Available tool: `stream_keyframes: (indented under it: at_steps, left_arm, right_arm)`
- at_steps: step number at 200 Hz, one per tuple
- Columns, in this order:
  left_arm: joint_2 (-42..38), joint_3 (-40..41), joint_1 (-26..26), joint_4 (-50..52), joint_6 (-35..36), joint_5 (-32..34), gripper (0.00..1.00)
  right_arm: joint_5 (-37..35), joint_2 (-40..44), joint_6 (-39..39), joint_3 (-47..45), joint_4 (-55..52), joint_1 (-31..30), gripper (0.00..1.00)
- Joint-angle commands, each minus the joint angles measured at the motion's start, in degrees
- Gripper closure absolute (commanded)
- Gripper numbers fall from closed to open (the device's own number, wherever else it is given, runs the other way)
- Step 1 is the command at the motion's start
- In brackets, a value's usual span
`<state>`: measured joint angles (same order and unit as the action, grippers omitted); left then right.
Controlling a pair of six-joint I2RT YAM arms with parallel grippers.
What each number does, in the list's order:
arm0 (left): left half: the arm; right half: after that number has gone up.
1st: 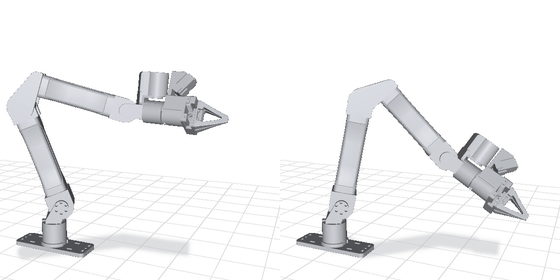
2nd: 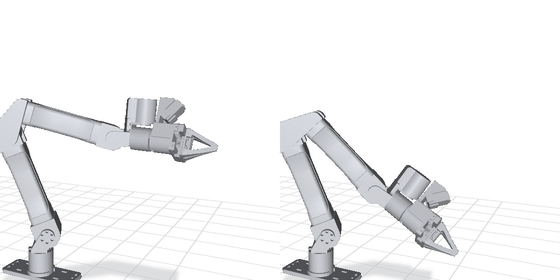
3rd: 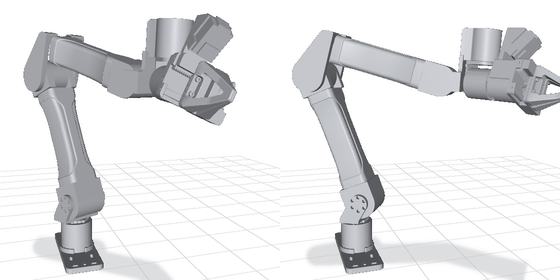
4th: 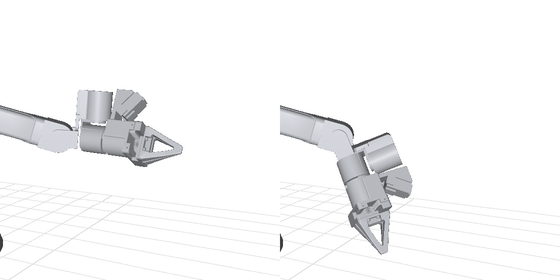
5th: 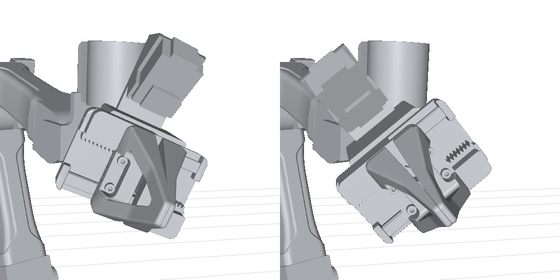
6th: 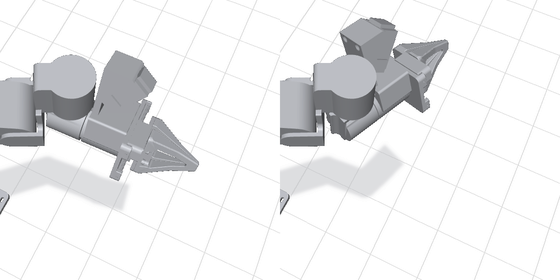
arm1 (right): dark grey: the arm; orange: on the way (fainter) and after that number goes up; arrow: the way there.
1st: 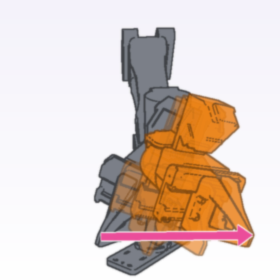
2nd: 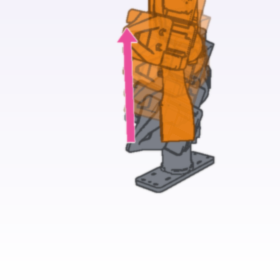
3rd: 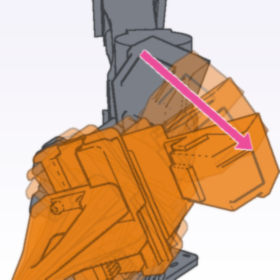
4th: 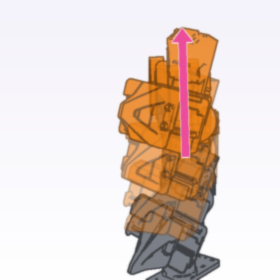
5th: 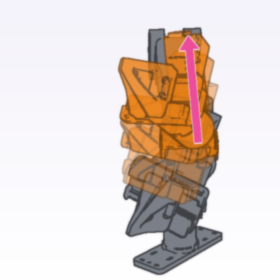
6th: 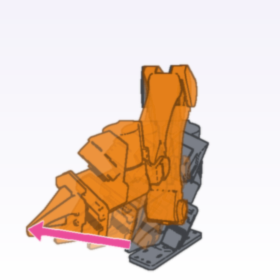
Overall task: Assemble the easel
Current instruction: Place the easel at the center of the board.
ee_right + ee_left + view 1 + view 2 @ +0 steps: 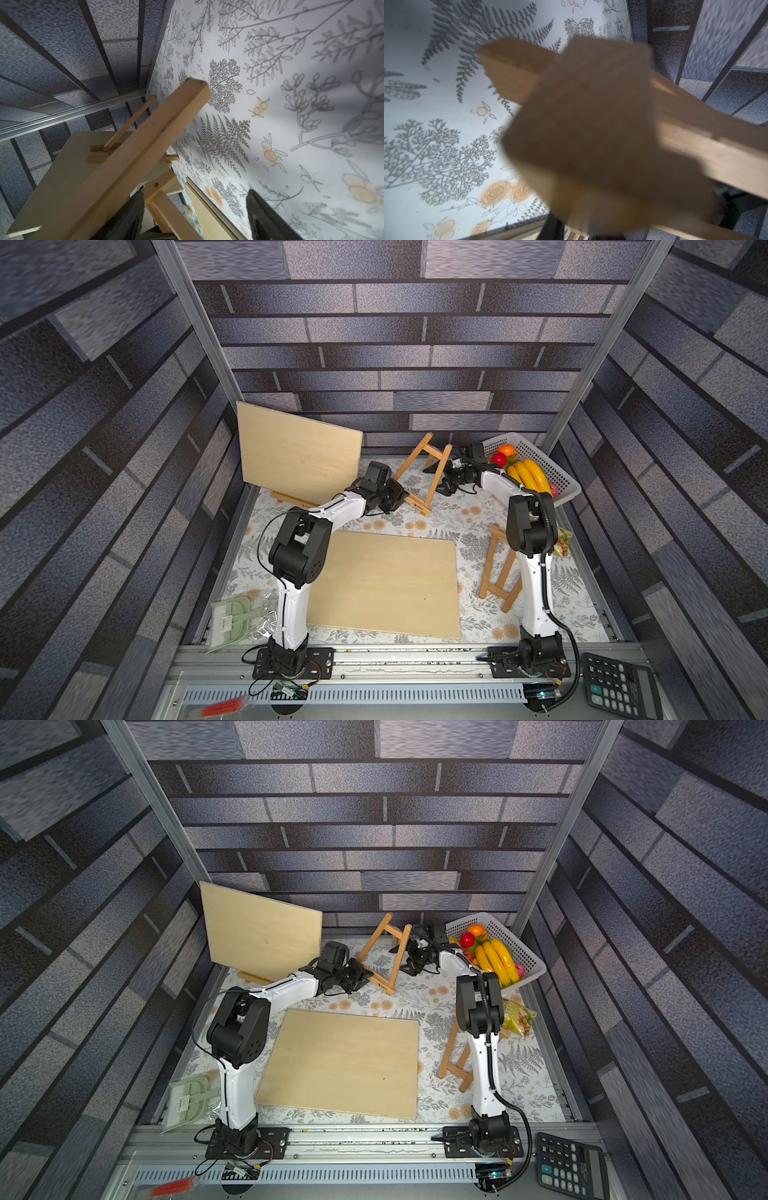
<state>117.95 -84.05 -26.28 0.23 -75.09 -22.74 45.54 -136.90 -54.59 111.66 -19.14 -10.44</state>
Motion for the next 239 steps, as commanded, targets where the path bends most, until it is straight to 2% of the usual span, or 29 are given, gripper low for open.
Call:
stream_keyframes:
  at_steps: [1,92,127,162,205,239]
  left_arm:
    - [0.3,-0.2,-0.6,-7.5,-1.0,0.4,1.00]
    - [2.2,6.2,-1.5,-13.5,-4.9,2.0,1.00]
    - [1.4,9.4,-1.5,-14.7,-5.2,1.9,1.00]
    - [1.4,11.1,-0.9,-15.5,-4.2,0.7,1.00]
    - [4.0,10.7,0.0,-20.6,-7.6,-2.6,1.00]
    - [5.7,9.2,0.4,-20.4,-8.5,-3.8,0.99]
  right_arm:
    - [0.7,-2.8,5.1,3.1,-5.2,0.4,0.22]
    - [0.5,-4.0,8.0,2.3,-5.8,0.6,0.22]
    - [-2.0,-4.1,8.2,2.0,-5.0,0.6,0.22]
    - [-4.1,-6.4,6.6,5.8,-3.1,0.6,0.22]
    - [-7.6,-8.8,6.2,12.2,-3.7,0.8,0.21]
    - [-8.4,-10.3,5.5,14.2,-4.3,1.0,0.20]
